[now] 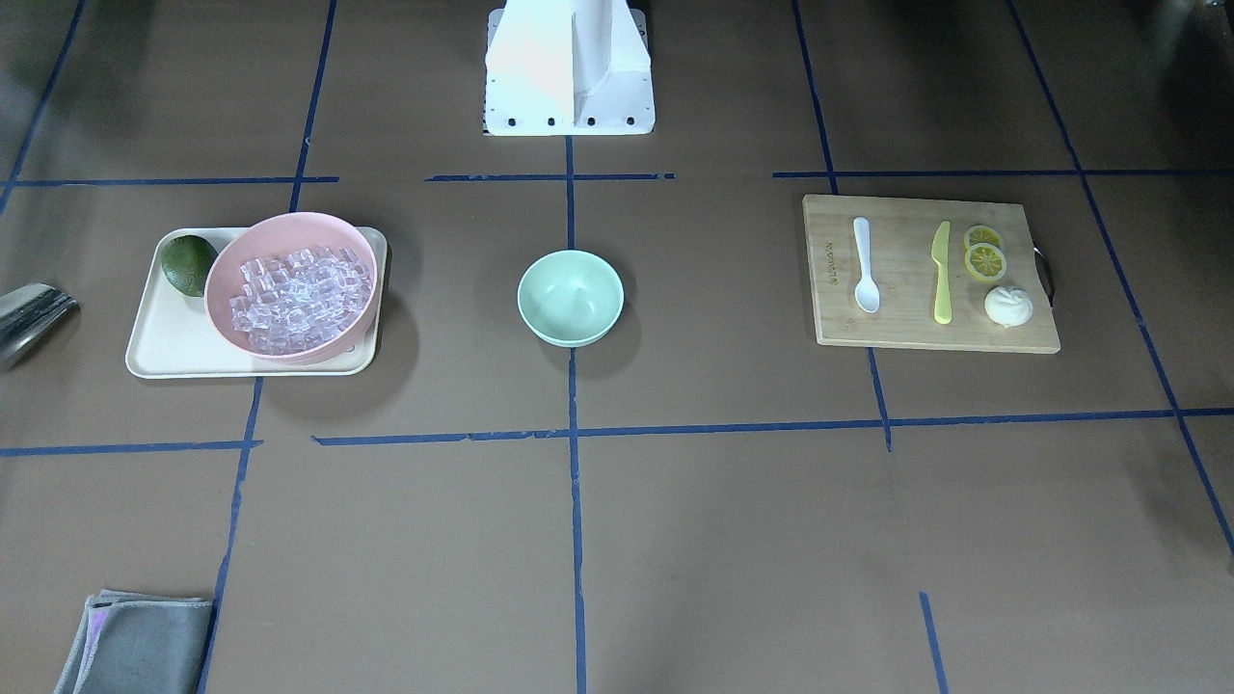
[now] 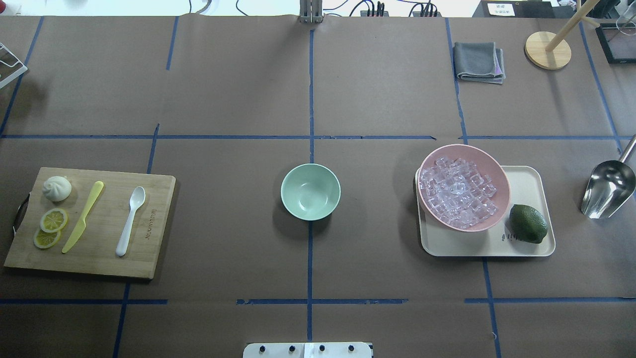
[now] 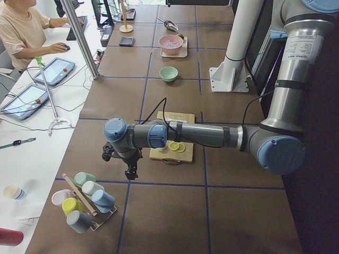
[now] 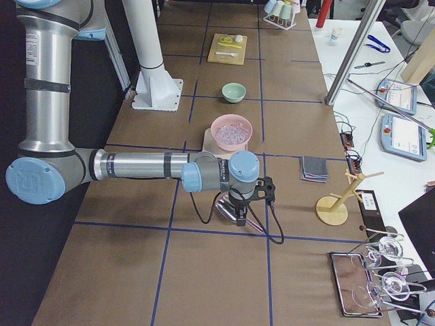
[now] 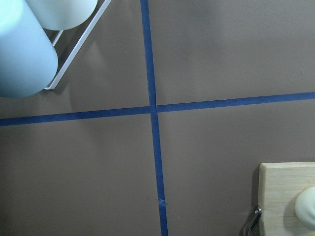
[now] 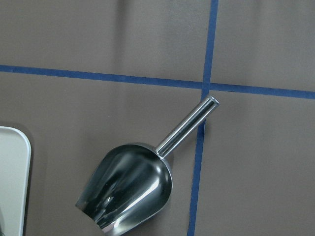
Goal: Put spoon and ice into bowl
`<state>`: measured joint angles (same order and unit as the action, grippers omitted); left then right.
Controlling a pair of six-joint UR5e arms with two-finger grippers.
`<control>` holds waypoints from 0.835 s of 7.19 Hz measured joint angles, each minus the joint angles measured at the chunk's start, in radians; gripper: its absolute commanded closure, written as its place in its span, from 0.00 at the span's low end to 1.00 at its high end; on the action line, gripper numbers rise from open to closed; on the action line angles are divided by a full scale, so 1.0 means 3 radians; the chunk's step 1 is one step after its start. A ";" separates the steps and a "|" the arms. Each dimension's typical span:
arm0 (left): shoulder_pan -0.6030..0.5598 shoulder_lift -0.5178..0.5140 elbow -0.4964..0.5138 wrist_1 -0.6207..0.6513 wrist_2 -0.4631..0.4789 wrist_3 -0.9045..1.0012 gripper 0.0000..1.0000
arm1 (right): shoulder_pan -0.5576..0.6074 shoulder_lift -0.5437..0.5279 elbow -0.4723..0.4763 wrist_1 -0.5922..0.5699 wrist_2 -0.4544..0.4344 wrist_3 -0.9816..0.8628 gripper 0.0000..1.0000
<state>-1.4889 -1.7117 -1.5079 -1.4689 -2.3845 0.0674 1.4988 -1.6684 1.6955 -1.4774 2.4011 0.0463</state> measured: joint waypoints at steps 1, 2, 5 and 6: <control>0.0011 -0.0007 -0.0047 0.0005 -0.0011 -0.0007 0.00 | 0.0000 -0.0015 0.0007 0.0000 0.0014 -0.0001 0.00; 0.0048 -0.0021 -0.0064 0.0004 -0.0011 -0.0022 0.00 | 0.0000 -0.0039 0.0014 0.0004 0.0026 0.0000 0.00; 0.0205 -0.0020 -0.0175 -0.0014 0.0054 -0.0047 0.00 | -0.0004 -0.0037 -0.0018 0.0022 0.0030 0.0012 0.00; 0.0251 0.0007 -0.0222 -0.0050 0.0066 -0.0044 0.00 | -0.0005 -0.0040 -0.0024 0.0029 0.0031 0.0013 0.00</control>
<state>-1.4136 -1.7096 -1.5745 -1.4839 -2.3646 0.0541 1.4974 -1.6803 1.6884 -1.4687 2.4102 0.0503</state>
